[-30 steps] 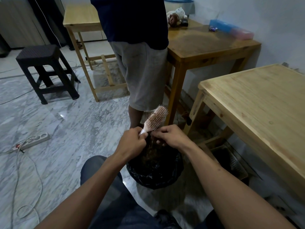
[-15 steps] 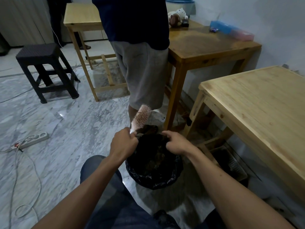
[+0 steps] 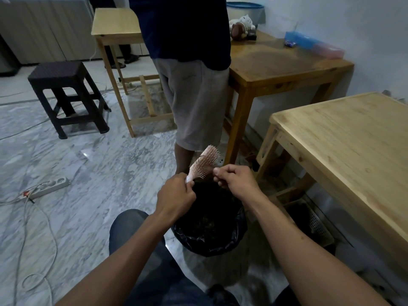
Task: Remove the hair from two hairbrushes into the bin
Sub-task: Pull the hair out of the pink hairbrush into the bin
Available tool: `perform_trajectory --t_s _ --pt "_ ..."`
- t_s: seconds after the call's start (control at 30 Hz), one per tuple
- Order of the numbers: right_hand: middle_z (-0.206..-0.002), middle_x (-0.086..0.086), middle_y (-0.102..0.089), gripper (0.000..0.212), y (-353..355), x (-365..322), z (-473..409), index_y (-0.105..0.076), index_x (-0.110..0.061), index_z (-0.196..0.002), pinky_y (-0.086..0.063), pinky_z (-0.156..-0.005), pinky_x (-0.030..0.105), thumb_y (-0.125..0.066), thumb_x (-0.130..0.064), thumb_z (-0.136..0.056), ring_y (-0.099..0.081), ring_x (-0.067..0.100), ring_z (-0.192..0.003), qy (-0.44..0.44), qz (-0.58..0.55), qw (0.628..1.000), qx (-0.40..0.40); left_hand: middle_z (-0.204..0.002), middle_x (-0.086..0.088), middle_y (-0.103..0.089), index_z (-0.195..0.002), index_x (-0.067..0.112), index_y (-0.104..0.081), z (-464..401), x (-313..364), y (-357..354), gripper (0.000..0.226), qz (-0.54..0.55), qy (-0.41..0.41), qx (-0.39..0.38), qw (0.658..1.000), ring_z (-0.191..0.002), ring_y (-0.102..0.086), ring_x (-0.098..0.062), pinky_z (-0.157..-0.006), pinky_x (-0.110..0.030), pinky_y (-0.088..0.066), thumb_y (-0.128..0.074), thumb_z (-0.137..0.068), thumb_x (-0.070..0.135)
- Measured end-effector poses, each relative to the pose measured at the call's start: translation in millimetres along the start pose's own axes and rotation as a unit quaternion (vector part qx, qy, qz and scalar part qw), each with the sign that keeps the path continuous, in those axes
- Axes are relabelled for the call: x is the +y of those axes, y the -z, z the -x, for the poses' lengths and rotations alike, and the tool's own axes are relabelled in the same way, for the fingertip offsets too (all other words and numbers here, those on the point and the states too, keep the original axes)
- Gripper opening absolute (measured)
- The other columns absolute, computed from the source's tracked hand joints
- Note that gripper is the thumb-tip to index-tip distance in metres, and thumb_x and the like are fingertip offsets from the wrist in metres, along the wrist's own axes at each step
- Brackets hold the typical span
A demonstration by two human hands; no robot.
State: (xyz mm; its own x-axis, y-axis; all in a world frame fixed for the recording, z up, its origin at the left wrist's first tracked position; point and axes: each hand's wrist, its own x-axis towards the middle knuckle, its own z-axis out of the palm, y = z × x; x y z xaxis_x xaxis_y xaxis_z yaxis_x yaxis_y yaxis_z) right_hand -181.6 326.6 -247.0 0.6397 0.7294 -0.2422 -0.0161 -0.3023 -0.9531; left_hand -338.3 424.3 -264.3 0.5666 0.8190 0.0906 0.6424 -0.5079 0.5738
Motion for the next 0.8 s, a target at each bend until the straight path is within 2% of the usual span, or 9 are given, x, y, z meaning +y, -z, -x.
perform_trajectory --t_s 0.2,0.37,0.43,0.5,0.57,0.63,0.67,0.73,0.8 --pt "-0.071 -0.002 -0.076 0.021 9 7 1 -0.079 -0.017 -0.074 -0.058 -0.082 0.036 -0.075 -0.019 -0.094 -0.067 0.014 -0.072 0.013 0.021 1.000 -0.009 -0.056 -0.001 -0.047 -0.065 0.011 -0.048 0 -3 1 0.029 0.127 0.137 -0.018 0.982 -0.050 -0.042 -0.019 -0.051 -0.030 -0.030 -0.052 -0.092 0.021" --pt "-0.073 -0.001 -0.076 0.020 18 14 4 -0.078 -0.013 -0.077 -0.057 -0.076 0.030 -0.073 -0.019 -0.095 -0.067 0.013 -0.073 -0.003 0.024 1.000 0.005 -0.056 -0.008 -0.038 -0.062 0.012 -0.038 -9 -14 4 0.029 0.288 0.239 0.026 0.927 -0.055 -0.039 -0.023 -0.054 -0.039 -0.033 -0.052 -0.083 0.025" --pt "-0.076 -0.001 -0.076 0.019 23 18 3 -0.077 -0.015 -0.079 -0.054 -0.073 0.029 -0.072 -0.020 -0.096 -0.067 0.013 -0.075 -0.030 0.034 0.999 0.002 -0.057 -0.009 -0.036 -0.064 0.012 -0.036 -10 -18 8 0.031 0.251 0.221 0.032 0.942 -0.054 -0.037 -0.023 -0.054 -0.038 -0.032 -0.052 -0.087 0.025" --pt "-0.096 -0.002 -0.078 0.011 27 21 1 -0.079 -0.018 -0.095 -0.057 -0.083 0.031 -0.069 -0.021 -0.097 -0.070 0.014 -0.091 -0.063 0.096 0.993 -0.039 -0.055 -0.005 -0.034 -0.064 0.011 -0.033 -8 -18 10 0.036 0.196 0.169 0.021 0.966 -0.050 -0.032 -0.020 -0.053 -0.037 -0.028 -0.051 -0.094 0.020" --pt "-0.125 -0.006 -0.069 0.030 24 20 -2 -0.072 -0.022 -0.125 -0.052 -0.105 0.038 -0.070 -0.027 -0.096 -0.064 0.015 -0.118 -0.075 0.168 0.978 -0.095 -0.055 0.000 -0.039 -0.065 0.013 -0.039 -3 -13 11 0.036 0.136 0.117 0.018 0.984 -0.048 -0.033 -0.018 -0.051 -0.031 -0.026 -0.051 -0.098 0.020" --pt "-0.135 -0.006 -0.059 0.056 14 14 -3 -0.056 -0.024 -0.146 -0.049 -0.108 0.038 -0.071 -0.040 -0.094 -0.060 0.016 -0.125 -0.073 0.127 0.983 -0.111 -0.057 0.002 -0.045 -0.070 0.016 -0.047 0 -7 7 0.029 0.081 0.066 0.028 0.994 -0.050 -0.039 -0.016 -0.049 -0.030 -0.024 -0.051 -0.099 0.023" --pt "-0.133 -0.007 -0.062 0.060 9 10 -3 -0.053 -0.025 -0.147 -0.052 -0.102 0.034 -0.070 -0.046 -0.094 -0.064 0.013 -0.120 -0.061 0.083 0.989 -0.109 -0.059 0.002 -0.046 -0.072 0.017 -0.049 1 -5 4 0.027 0.062 0.041 0.034 0.997 -0.051 -0.042 -0.016 -0.048 -0.031 -0.024 -0.052 -0.098 0.023" --pt "-0.115 -0.009 -0.072 0.050 0 0 -2 -0.061 -0.025 -0.135 -0.057 -0.090 0.028 -0.069 -0.052 -0.093 -0.073 0.011 -0.103 -0.033 0.017 0.994 -0.099 -0.064 0.001 -0.048 -0.075 0.015 -0.051 3 -1 0 0.024 0.023 -0.007 0.042 0.999 -0.057 -0.047 -0.020 -0.050 -0.032 -0.028 -0.051 -0.097 0.025" --pt "-0.093 -0.007 -0.078 0.036 -5 -3 -4 -0.074 -0.014 -0.115 -0.057 -0.075 0.024 -0.072 -0.043 -0.095 -0.075 0.013 -0.084 -0.011 -0.008 0.997 -0.076 -0.070 0.001 -0.051 -0.079 0.013 -0.054 6 1 -3 0.021 -0.010 -0.043 0.039 0.998 -0.063 -0.050 -0.022 -0.053 -0.033 -0.034 -0.052 -0.096 0.025"
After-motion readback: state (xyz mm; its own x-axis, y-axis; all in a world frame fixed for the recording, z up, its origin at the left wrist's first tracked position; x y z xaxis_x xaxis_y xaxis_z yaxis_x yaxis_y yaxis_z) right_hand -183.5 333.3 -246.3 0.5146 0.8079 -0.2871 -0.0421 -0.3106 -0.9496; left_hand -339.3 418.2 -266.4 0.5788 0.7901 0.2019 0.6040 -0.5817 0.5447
